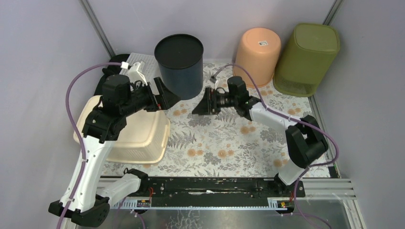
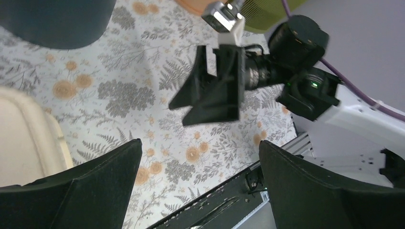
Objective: Turn the large container upside down
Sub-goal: Move the container to the center of the board.
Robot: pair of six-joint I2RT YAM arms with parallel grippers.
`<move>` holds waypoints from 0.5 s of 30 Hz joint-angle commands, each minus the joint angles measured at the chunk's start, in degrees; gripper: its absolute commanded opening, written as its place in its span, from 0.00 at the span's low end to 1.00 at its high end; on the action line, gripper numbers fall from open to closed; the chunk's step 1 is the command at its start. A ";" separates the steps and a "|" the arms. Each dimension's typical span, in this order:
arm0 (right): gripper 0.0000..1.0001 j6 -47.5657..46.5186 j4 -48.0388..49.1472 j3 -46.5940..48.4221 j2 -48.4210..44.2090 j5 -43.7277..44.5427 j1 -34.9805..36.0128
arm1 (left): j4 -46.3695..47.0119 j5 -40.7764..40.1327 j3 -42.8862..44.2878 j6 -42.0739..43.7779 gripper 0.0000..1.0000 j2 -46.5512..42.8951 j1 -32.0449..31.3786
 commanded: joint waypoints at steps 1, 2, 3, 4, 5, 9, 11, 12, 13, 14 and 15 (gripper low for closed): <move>0.83 -4.56 -4.53 -2.06 -7.16 1.42 6.40 | 1.20 -3.46 -3.68 -1.48 1.00 -4.26 0.40; 0.84 -7.06 -7.82 -0.68 -8.08 3.76 8.42 | 1.58 -3.74 -3.58 -1.89 1.00 -5.14 0.42; 0.84 -9.38 -10.08 0.69 -8.69 6.11 10.43 | 1.72 -3.85 -2.89 -2.28 1.00 -5.44 0.40; 0.84 -10.59 -11.15 1.91 -8.86 7.51 11.98 | 1.64 -4.11 -2.06 -2.68 1.00 -5.65 0.41; 0.84 -11.51 -12.16 3.52 -8.57 8.99 13.50 | 1.65 -4.45 -1.31 -3.07 1.00 -5.95 0.40; 0.84 -18.30 -19.05 11.31 -5.70 18.21 19.59 | 0.91 -7.63 2.19 -4.89 1.00 -7.74 0.40; 0.84 -19.42 -21.49 15.16 -2.44 21.95 21.55 | 0.77 -9.51 4.13 -6.13 1.00 -9.02 0.39; 0.84 -19.89 -22.86 17.33 -1.01 24.07 22.36 | 0.77 -10.77 4.95 -6.69 1.00 -9.73 0.40; 0.84 -20.44 -24.09 19.10 0.99 26.80 23.21 | 0.73 -11.44 5.80 -7.15 1.00 -10.33 0.38; 0.84 -20.86 -25.39 21.08 2.64 29.37 23.97 | 0.88 -12.49 6.49 -7.66 1.00 -11.05 0.42; 0.84 -20.90 -26.22 22.88 4.17 32.78 24.52 | 1.23 -13.06 6.88 -8.12 1.00 -11.68 0.40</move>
